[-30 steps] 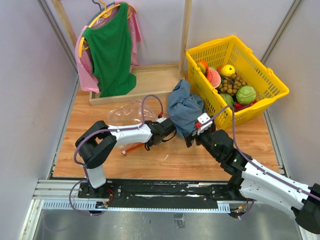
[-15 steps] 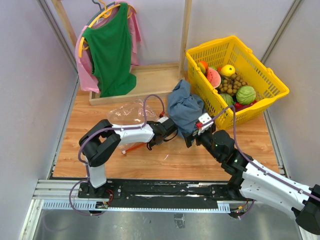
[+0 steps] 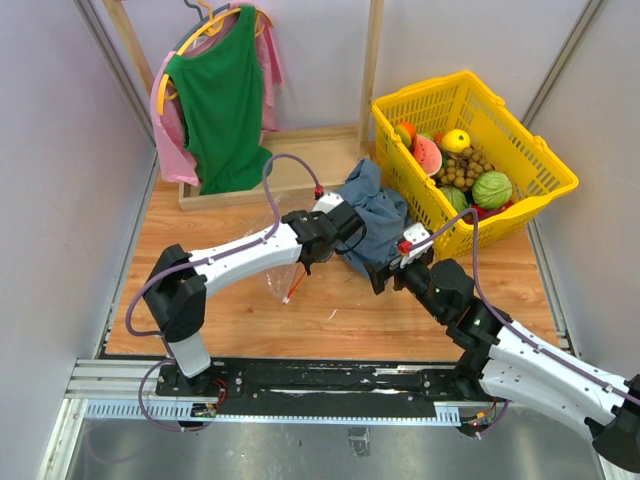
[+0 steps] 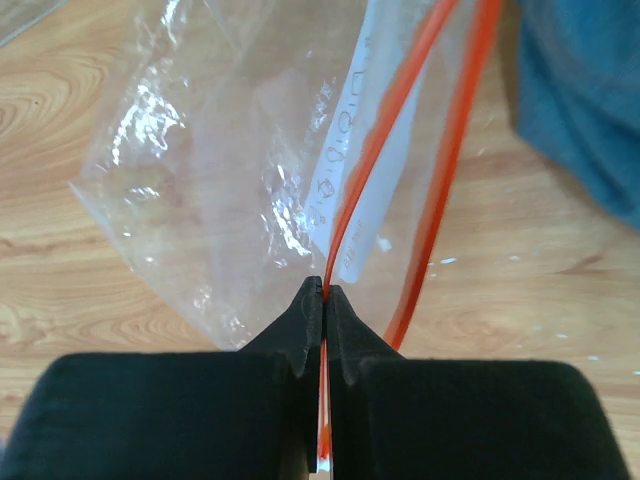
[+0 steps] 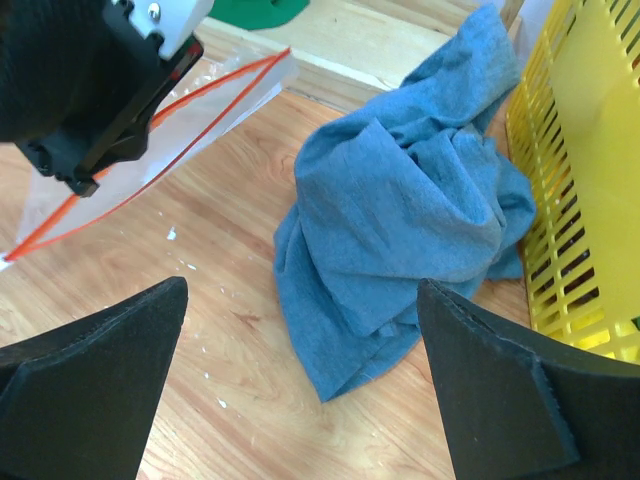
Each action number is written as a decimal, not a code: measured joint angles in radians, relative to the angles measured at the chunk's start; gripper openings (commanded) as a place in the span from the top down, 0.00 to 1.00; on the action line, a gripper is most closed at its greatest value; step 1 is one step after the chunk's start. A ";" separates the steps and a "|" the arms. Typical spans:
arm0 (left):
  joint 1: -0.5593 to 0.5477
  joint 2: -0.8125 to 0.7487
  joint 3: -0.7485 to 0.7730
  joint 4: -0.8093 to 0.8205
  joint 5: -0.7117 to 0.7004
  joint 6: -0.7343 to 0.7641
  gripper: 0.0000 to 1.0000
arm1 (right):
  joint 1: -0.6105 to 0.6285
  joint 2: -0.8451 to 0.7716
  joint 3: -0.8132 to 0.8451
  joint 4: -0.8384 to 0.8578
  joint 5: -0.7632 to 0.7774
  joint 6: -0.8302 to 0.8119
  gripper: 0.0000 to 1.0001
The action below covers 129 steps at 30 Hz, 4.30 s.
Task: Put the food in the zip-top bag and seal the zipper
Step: Pick up the zipper food storage bag at the center of the board, then open the zipper of the food storage bag.
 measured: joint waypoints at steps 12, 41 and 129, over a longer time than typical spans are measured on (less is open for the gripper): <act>0.000 -0.045 0.225 -0.192 0.118 -0.264 1.00 | 0.000 0.082 0.167 -0.061 -0.098 0.115 0.02; 0.000 -0.266 0.188 -0.058 0.301 -0.436 1.00 | 0.000 0.397 0.355 -0.135 -0.089 0.296 0.62; 0.000 -0.373 -0.242 0.341 0.179 -0.409 0.80 | 0.024 0.444 0.436 -0.262 -0.134 0.473 0.99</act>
